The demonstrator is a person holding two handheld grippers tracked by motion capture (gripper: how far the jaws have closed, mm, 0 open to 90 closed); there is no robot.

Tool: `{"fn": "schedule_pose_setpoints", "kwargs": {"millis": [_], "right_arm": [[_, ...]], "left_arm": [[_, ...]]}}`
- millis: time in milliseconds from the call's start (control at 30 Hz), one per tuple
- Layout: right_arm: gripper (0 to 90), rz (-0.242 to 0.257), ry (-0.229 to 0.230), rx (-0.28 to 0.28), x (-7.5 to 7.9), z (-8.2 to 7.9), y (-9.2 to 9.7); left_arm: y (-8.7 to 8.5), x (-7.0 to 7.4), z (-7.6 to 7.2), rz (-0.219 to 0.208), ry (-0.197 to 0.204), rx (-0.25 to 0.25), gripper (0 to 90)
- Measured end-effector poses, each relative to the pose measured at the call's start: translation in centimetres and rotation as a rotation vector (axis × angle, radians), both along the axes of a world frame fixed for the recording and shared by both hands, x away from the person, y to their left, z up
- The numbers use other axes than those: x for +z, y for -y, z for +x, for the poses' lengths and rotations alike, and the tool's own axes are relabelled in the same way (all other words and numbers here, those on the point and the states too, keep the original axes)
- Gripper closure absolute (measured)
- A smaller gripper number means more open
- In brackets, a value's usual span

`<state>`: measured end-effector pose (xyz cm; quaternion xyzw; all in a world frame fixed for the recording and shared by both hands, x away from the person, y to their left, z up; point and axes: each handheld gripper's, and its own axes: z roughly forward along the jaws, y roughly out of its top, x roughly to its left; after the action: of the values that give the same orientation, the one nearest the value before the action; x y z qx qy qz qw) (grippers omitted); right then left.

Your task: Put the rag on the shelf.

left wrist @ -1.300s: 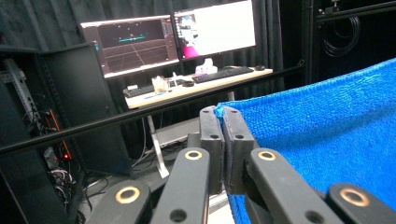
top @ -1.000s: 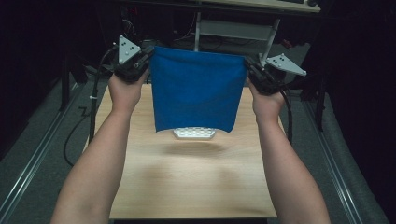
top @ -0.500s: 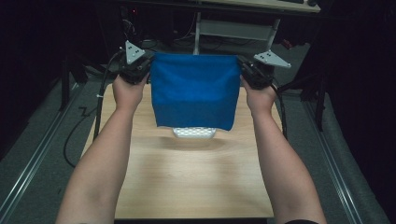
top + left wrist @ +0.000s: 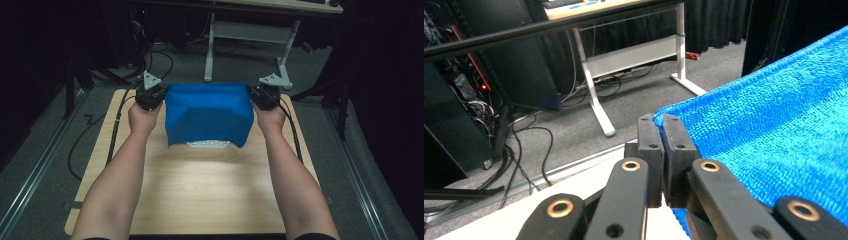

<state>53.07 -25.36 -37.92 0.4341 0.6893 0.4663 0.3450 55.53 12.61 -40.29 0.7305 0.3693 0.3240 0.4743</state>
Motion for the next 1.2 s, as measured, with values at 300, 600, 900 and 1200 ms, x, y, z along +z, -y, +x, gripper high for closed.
{"fn": "schedule_pose_setpoints", "kwargs": {"millis": [300, 600, 900, 1200], "right_arm": [[88.1, 0.018, -0.035, 0.019, -2.7, -0.5, 0.7], [88.1, 0.043, -0.084, 0.019, -5.2, -1.3, 1.3], [88.1, 0.052, -0.120, 0.015, -7.2, -1.8, 1.3], [87.9, 0.064, -0.156, 0.017, -8.7, -2.0, 1.2]], "left_arm": [[0.1, -2.9, -0.7, 0.015, -0.060, -0.025, 88.5], [0.4, -5.7, -1.7, 0.004, -0.132, -0.049, 88.5], [0.4, -7.4, -2.1, 0.000, -0.187, -0.049, 88.5], [0.3, -8.9, -2.3, 0.001, -0.228, -0.046, 88.2]]}}
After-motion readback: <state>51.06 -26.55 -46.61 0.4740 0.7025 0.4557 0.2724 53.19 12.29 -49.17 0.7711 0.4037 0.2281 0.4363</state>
